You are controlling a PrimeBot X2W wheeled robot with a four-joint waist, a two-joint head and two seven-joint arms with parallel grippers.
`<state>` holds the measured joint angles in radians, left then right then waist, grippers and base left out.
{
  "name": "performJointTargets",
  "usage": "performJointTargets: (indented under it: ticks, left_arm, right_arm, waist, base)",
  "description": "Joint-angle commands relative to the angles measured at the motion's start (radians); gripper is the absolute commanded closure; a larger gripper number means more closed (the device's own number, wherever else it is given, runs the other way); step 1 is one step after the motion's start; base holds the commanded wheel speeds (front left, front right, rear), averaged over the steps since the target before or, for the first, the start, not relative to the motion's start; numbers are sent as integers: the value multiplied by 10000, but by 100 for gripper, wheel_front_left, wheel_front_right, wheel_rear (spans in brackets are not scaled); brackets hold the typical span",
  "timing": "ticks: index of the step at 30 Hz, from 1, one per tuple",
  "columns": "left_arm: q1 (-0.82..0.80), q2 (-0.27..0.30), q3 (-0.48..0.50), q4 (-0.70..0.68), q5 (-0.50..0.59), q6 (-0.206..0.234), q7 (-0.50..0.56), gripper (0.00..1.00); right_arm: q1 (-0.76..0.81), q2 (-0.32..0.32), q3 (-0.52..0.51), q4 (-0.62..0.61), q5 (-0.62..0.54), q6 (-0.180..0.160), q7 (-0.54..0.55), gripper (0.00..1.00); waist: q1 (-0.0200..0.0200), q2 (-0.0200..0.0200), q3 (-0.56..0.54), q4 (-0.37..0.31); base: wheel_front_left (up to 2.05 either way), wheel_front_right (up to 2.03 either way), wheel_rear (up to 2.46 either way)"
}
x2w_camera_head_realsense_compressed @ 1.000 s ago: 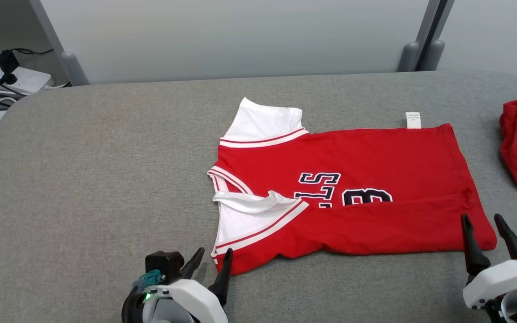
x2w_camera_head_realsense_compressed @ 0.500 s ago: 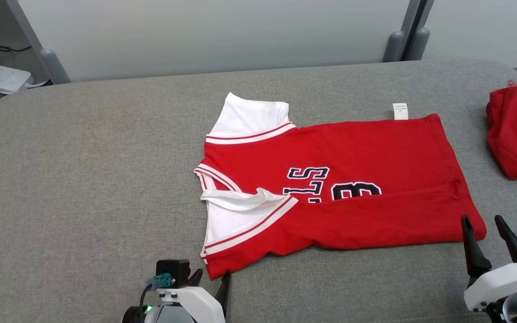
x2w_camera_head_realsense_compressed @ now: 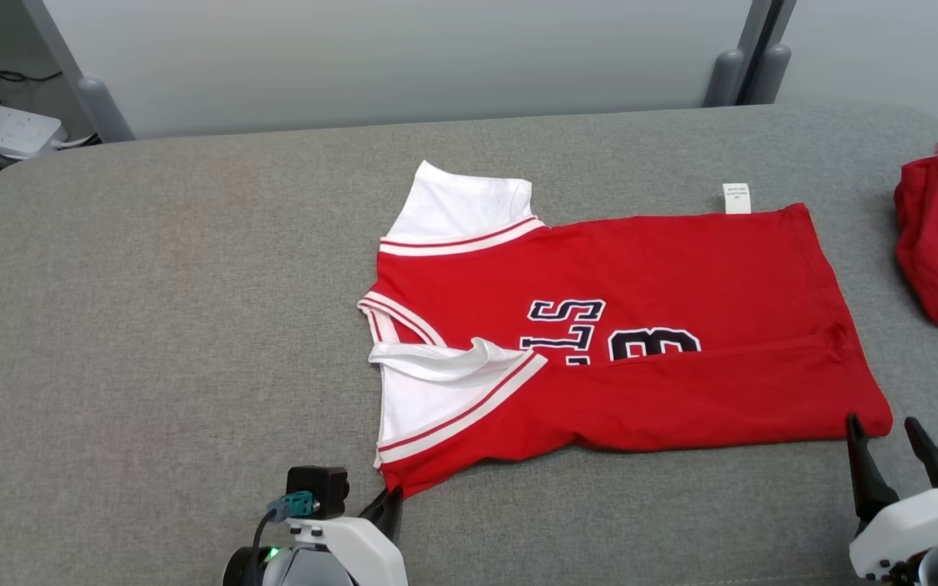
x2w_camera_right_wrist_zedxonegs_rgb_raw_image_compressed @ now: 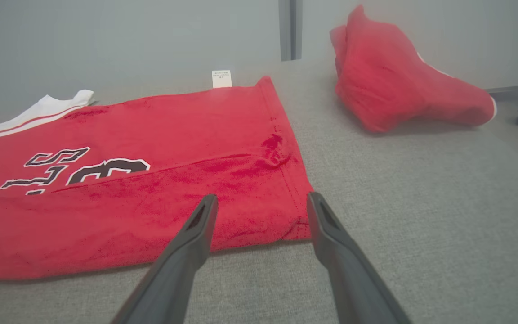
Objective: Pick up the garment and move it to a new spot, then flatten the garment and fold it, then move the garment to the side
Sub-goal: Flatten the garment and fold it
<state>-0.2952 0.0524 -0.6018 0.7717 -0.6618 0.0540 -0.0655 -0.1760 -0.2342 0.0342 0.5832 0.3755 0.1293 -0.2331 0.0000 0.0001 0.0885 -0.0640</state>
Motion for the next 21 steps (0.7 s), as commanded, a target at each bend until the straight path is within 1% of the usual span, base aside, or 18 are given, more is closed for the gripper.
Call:
performJointTargets:
  ticks: [1, 5, 11, 12, 14, 20, 21]
  left_arm:
    - [-386, 189, 289, -114, -11, 63, -127, 100]
    - [-463, 412, 337, -259, -9, 81, -135, 100]
    - [-611, 585, 296, -552, 37, 146, -18, 100]
    - [-611, 585, 296, -552, 37, 146, -18, 100]
    - [-666, 630, 261, -663, 72, 174, 27, 100]
    - [-787, 802, 210, -995, 142, 264, 122, 100]
    - [-801, 830, 203, -1047, 153, 278, 131, 100]
  right_arm:
    - [-257, -274, 95, 179, 234, 14, 142, 0]
    - [-676, -392, 118, 1107, 637, 14, 396, 0]
    - [-1532, -598, 47, 2418, 1292, 14, 247, 0]
    - [-1532, -598, 47, 2418, 1292, 14, 247, 0]
    - [-1818, -671, 43, 2828, 1539, 14, 190, 0]
    - [-2497, -689, 468, 3757, 2241, 14, 234, 0]
    - [-2583, -685, 586, 3862, 2343, 14, 242, 7]
  waist:
    - [0, -1, 44, 37]
    - [0, -1, 184, 166]
    - [0, -1, 470, 369]
    - [0, -1, 470, 369]
    - [0, -1, 576, 441]
    - [0, -1, 848, 575]
    - [0, -1, 878, 586]
  base:
    - [0, 0, 0]
    - [0, 0, 0]
    - [0, 0, 0]
    - [0, 0, 0]
    - [0, 0, 0]
    - [0, 0, 0]
    - [0, 0, 0]
